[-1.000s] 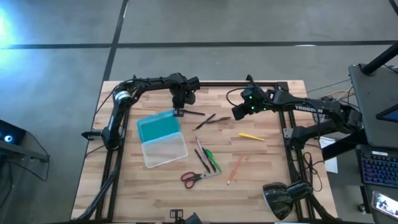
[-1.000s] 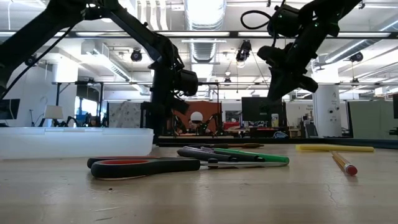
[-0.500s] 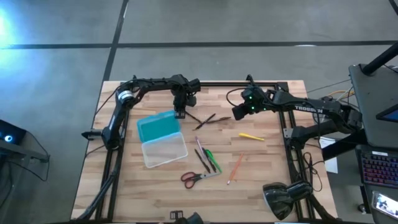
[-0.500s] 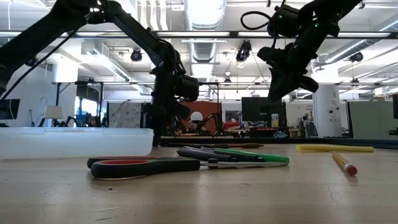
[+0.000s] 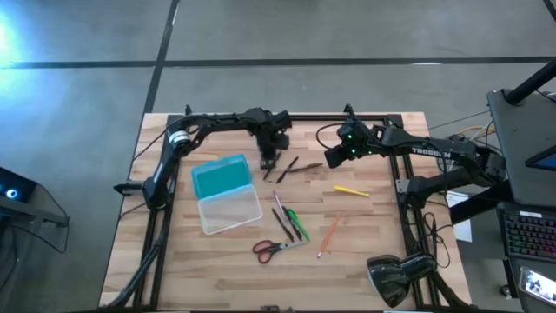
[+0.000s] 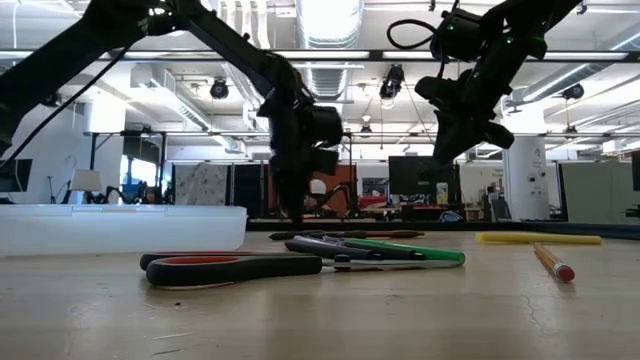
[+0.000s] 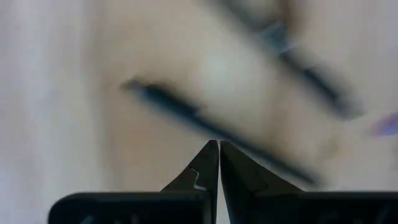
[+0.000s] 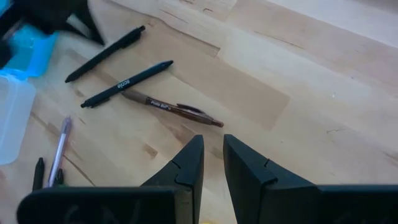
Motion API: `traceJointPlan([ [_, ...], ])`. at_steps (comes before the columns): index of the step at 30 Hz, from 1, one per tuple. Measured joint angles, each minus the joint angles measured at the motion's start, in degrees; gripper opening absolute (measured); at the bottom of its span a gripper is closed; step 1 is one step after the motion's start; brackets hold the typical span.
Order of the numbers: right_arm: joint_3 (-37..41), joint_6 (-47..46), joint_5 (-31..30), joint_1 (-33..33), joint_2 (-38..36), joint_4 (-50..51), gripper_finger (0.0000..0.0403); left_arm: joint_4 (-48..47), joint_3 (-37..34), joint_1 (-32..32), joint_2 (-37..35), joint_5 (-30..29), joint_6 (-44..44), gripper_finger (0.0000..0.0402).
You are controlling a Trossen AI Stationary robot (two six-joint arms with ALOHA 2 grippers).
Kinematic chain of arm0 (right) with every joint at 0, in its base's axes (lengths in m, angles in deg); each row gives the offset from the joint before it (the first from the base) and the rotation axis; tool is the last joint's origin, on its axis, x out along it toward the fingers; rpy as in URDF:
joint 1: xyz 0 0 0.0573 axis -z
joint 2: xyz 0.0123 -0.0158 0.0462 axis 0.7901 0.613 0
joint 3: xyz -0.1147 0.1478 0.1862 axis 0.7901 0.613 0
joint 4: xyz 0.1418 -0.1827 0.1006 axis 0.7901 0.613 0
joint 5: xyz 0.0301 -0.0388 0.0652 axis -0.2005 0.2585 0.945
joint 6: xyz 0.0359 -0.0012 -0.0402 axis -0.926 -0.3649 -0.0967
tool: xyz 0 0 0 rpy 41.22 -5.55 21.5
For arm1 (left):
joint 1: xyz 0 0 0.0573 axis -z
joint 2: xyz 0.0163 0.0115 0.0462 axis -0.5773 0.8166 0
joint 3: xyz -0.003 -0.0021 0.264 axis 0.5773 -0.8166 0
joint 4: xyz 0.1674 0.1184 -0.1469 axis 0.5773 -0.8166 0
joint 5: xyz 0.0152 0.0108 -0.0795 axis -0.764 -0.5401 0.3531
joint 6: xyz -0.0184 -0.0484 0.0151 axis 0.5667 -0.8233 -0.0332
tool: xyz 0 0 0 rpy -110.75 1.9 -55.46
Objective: Pick & place school supplies into a supply box
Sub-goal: Put the black pen into the blue supply box
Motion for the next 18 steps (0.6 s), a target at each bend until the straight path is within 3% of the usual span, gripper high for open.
traceJointPlan([
  [3,0.0,0.0,0.0,-0.04,0.0,0.39,0.0054,0.41,0.96,2.54,-0.02,3.15,0.24,0.0],
  [10,0.0,0.2,1.95,-0.01,0.11,-0.85,0.0054,-4.84,3.81,3.82,-0.53,1.53,-0.17,0.0],
  [14,0.0,-0.09,5.54,-0.01,1.56,-5.32,0.0065,-5.4,3.76,2.02,-1.96,-7.68,-9.05,0.0],
  [18,0.0,-2.39,5.82,-0.04,4.04,-6.17,0.0102,-4.67,2.65,-0.11,-1.9,-8.3,-19.78,0.0008],
])
